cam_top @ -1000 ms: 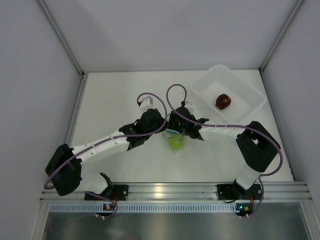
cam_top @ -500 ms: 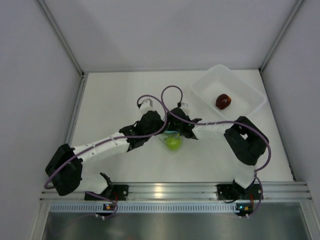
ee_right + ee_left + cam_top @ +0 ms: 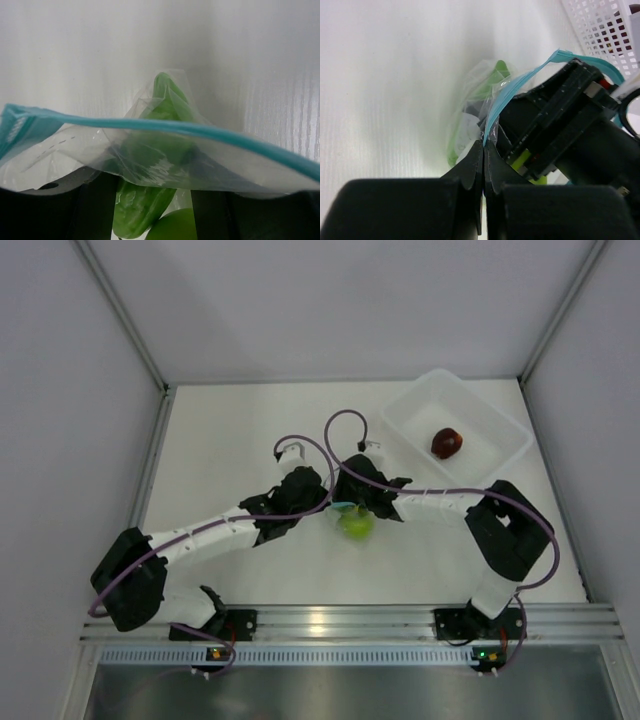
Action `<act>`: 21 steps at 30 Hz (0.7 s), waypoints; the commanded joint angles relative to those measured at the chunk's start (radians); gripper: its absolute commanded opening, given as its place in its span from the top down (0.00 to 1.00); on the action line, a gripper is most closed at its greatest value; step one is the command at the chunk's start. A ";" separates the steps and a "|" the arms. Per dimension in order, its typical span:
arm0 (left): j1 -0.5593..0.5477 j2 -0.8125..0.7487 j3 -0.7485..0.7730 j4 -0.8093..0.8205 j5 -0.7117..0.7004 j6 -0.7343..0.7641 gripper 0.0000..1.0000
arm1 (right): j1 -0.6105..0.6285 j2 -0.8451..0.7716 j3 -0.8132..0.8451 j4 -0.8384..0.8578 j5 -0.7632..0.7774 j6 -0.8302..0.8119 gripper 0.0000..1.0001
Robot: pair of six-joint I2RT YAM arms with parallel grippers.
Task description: Open the zip-top bag and remove the fake food
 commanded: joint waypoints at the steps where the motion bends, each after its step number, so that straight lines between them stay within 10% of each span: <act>1: 0.008 -0.012 0.004 0.004 -0.058 0.045 1.00 | 0.033 -0.090 -0.004 -0.018 0.042 -0.071 0.76; 21: 0.009 -0.106 -0.013 -0.084 -0.232 0.041 1.00 | 0.151 -0.334 -0.121 -0.022 0.098 -0.321 0.80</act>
